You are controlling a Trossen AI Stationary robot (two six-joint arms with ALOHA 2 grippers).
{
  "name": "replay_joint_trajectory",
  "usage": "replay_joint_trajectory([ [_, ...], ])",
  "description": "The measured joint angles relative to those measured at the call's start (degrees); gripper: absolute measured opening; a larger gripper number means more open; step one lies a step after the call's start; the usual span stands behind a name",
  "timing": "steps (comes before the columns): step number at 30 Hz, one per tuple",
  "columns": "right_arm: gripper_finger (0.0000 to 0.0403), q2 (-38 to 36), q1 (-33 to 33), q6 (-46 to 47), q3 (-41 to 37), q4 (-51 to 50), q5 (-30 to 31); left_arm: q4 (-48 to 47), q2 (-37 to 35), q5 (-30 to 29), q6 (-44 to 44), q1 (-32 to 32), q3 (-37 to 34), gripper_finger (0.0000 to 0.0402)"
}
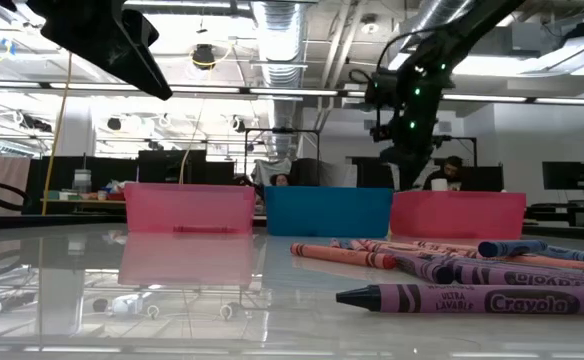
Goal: Sort crayons
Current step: Put the blue crayon into the yellow bin
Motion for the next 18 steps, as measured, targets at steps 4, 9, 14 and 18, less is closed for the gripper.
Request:
replay_joint_trajectory([
  [4, 0.0004, 2.7, -1.1, -1.4, 0.0, 1.7, -0.1, -0.1, 0.0, -0.3, 0.0, 0.0, 0.0, 0.0139],
  [9, 0.0005, 3.9, -2.6, -3.1, 0.0, 3.2, -1.2, -0.1, 0.0, -0.3, 0.1, 0.0, 0.0, 0.0139],
  [14, 0.0026, 3.5, -4.2, -2.9, 0.0, 4.7, -5.4, 0.2, 0.0, -0.3, 0.1, 0.0, 0.0, 0.0139],
  [18, 0.0058, 3.4, -4.5, -2.8, 0.0, 4.8, -5.7, 0.3, 0.0, -0.3, 0.1, 0.0, 0.0, 0.0139],
])
